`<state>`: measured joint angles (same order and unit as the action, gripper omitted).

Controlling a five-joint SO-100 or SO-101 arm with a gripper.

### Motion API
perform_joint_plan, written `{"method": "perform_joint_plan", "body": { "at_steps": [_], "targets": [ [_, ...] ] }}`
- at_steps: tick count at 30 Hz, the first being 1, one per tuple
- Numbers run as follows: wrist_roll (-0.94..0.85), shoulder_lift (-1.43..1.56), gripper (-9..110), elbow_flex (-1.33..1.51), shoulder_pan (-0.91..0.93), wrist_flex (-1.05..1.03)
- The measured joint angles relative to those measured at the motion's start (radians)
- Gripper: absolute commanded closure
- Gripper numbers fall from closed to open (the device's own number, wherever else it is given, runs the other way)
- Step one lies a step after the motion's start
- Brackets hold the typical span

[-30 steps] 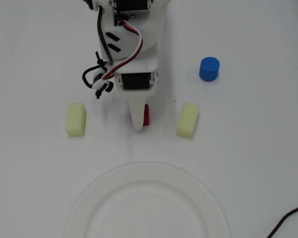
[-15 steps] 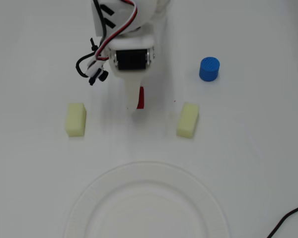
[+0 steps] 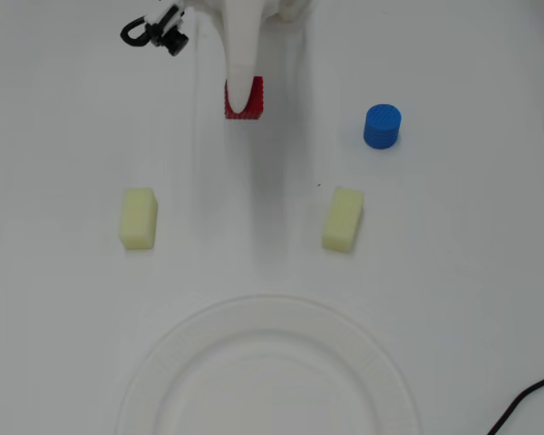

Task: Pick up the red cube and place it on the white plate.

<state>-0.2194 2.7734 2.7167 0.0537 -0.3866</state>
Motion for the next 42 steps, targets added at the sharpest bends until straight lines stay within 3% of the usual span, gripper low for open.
{"method": "perform_joint_plan", "body": {
  "at_steps": [5,18,30,36,42],
  "targets": [
    [-0.015,-0.138,102,-0.031,0.002,0.15],
    [-0.083,-0.828,102,-0.353,0.006,0.531],
    [-0.071,-1.308,102,-0.689,0.006,0.561],
    [-0.051,-1.408,101,-0.77,0.014,0.561],
    [-0.043,-1.41,90,-0.776,0.018,0.546]
  ]
}}
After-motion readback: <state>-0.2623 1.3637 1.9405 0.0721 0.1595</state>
